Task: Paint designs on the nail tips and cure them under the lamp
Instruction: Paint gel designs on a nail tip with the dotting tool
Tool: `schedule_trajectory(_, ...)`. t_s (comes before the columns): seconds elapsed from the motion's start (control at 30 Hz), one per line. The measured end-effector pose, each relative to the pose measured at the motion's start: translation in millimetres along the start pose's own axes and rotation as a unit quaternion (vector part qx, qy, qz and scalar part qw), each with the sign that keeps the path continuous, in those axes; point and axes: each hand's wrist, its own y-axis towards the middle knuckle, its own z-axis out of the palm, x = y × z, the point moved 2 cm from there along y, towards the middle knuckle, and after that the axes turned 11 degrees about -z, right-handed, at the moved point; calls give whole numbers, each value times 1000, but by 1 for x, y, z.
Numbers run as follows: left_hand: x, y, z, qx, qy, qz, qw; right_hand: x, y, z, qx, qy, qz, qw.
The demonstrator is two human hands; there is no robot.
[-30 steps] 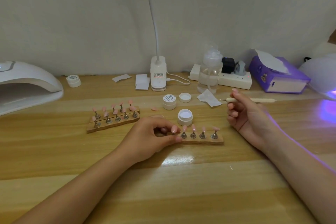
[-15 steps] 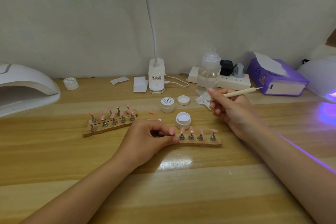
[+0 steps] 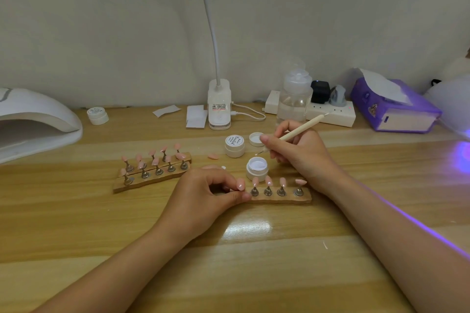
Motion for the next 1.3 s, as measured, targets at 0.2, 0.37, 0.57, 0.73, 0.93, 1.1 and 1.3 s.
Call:
schedule_trajectory(0.2, -1, -1, 0, -9, 3, 11, 1000, -6, -2, 0, 22, -40, 1, 999)
schedule_trajectory(0.37, -1, -1, 1, -8, 7, 15, 1000, -7, -2, 0, 33, -51, 2, 998)
schedule_trajectory(0.57, 0, -1, 1, -9, 9, 17, 1000, -8, -2, 0, 38, -54, 5, 998)
schedule_trajectory(0.73, 0, -1, 1, -9, 13, 23, 1000, -8, -1, 1, 43, -57, 2, 997)
schedule_trajectory(0.93, -1, -1, 1, -10, 15, 26, 1000, -7, -1, 2, 46, -58, -1, 997)
schedule_trajectory(1.1, 0, -1, 1, -12, 17, 28, 999, -7, -1, 2, 47, -57, 0, 997)
schedule_trajectory(1.3, 0, -1, 1, -13, 13, 27, 999, -8, -1, 1, 47, -60, 2, 997)
